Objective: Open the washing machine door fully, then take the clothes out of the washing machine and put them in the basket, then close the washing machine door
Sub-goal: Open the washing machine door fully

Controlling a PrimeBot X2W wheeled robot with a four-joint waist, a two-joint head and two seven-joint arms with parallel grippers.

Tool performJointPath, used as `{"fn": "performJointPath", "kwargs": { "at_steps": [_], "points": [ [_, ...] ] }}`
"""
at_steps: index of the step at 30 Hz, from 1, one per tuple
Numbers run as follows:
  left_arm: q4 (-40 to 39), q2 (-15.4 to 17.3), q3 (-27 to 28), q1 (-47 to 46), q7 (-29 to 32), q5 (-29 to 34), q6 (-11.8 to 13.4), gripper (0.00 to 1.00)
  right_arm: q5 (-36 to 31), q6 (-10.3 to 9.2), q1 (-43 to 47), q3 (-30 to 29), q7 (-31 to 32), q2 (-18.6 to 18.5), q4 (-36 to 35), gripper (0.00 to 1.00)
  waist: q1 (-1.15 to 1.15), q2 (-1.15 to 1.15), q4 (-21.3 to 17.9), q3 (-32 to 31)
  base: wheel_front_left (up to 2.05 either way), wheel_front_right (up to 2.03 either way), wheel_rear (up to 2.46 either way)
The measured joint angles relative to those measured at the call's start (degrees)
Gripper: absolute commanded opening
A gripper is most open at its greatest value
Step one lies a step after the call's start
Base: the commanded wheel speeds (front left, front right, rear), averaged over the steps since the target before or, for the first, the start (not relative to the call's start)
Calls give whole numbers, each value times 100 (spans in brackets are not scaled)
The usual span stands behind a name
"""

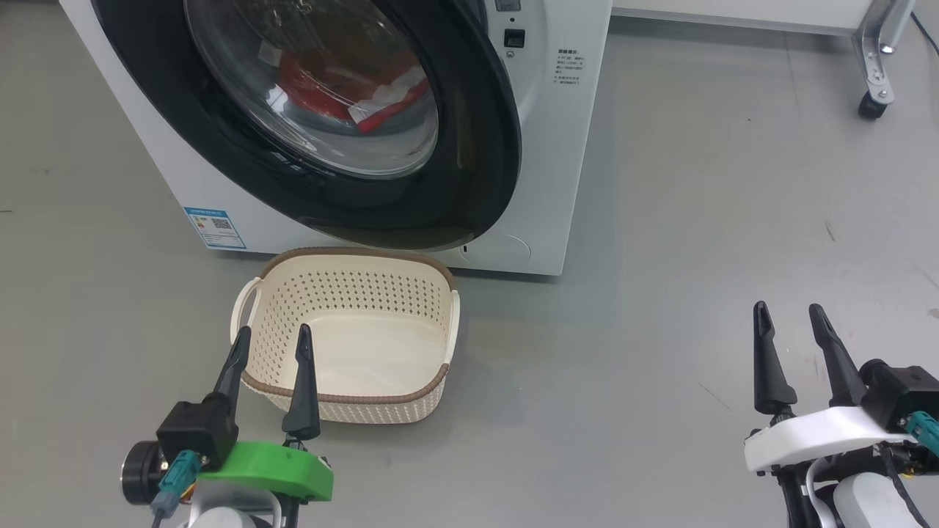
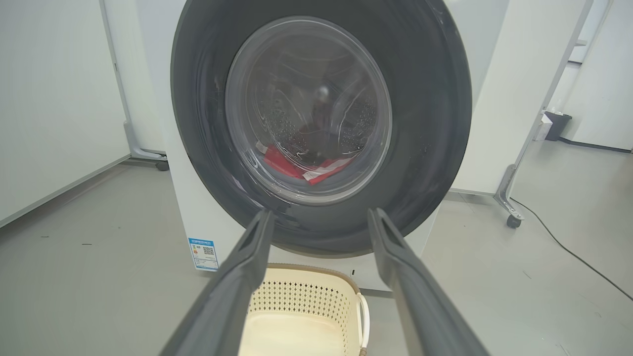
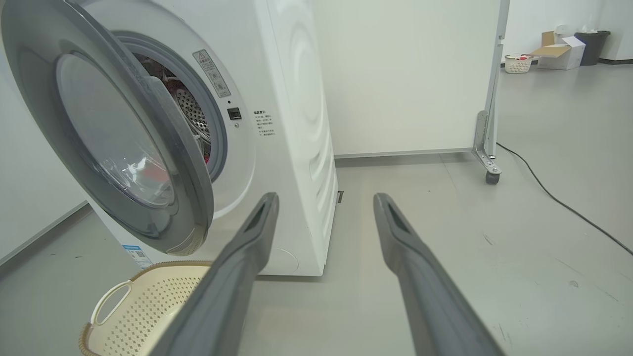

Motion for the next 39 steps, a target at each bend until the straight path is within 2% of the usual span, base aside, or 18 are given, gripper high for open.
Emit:
{"fn": "performJointPath", "kwargs": {
  "at_steps": [13,39],
  "points": [
    [1,0,-38,1,-1,0,-43,100,64,-8,173,-90,-13,108,-165,100,0,0,28,15,0,0,0],
    [1,0,-94,1,0,0,-45,100,57,-5,236,-211,-20,67,-335,100,0,0,91,99,0,0,0]
  ]
}}
